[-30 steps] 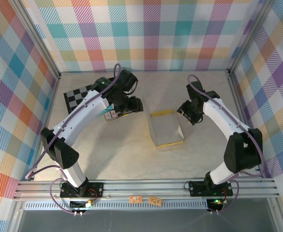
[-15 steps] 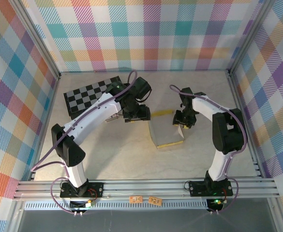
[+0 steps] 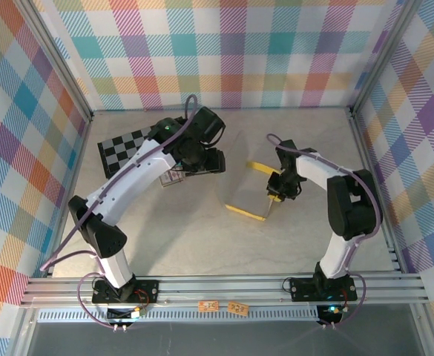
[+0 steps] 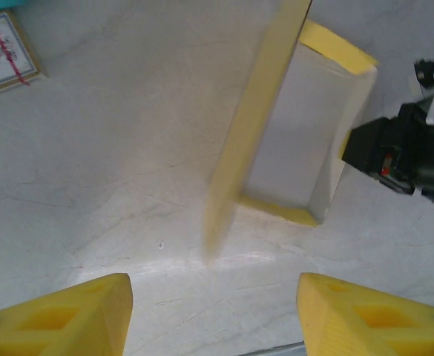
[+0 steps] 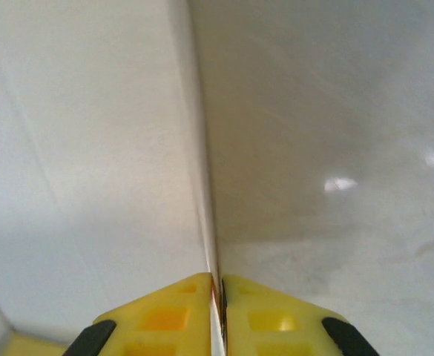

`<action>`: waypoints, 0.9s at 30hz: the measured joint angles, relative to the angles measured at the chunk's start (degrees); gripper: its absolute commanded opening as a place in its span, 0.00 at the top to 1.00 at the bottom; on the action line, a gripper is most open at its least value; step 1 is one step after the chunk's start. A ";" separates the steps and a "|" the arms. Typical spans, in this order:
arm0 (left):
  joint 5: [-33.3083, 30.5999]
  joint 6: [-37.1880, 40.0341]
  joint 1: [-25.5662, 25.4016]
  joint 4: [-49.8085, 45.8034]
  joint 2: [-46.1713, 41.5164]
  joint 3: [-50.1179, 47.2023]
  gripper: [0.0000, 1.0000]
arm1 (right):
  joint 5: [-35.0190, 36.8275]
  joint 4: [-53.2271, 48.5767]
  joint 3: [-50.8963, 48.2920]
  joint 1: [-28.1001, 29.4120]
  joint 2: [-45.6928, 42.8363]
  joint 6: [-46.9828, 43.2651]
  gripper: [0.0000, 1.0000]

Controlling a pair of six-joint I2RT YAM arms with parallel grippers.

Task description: Fold the paper box

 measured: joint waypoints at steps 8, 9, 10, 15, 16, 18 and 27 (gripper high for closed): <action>-1.03 0.22 2.47 -0.15 -4.42 -0.04 0.40 | 1.84 -1.77 -7.56 3.48 -8.39 27.10 0.97; -1.03 0.22 2.60 -0.07 -4.81 -0.22 0.40 | 1.60 -1.55 -9.05 4.94 -8.98 32.04 0.97; -1.01 0.22 2.84 0.00 -5.14 -0.50 0.40 | 0.98 -0.96 -10.60 6.58 -9.25 36.74 0.95; -0.85 0.90 2.97 0.90 -6.19 -3.85 0.41 | -2.16 -0.09 -10.78 13.25 -8.55 52.68 0.67; -0.70 1.25 3.10 1.29 -6.43 -5.16 0.41 | -2.54 -0.20 -9.77 14.16 -8.17 54.42 0.60; 0.00 1.81 3.45 2.82 -7.08 -8.33 0.41 | -2.84 -1.11 -7.41 15.63 -8.00 56.35 0.53; 9.42 13.25 8.13 13.42 -9.05 -22.40 0.40 | 5.22 -5.42 -1.25 7.91 -21.49 32.00 0.44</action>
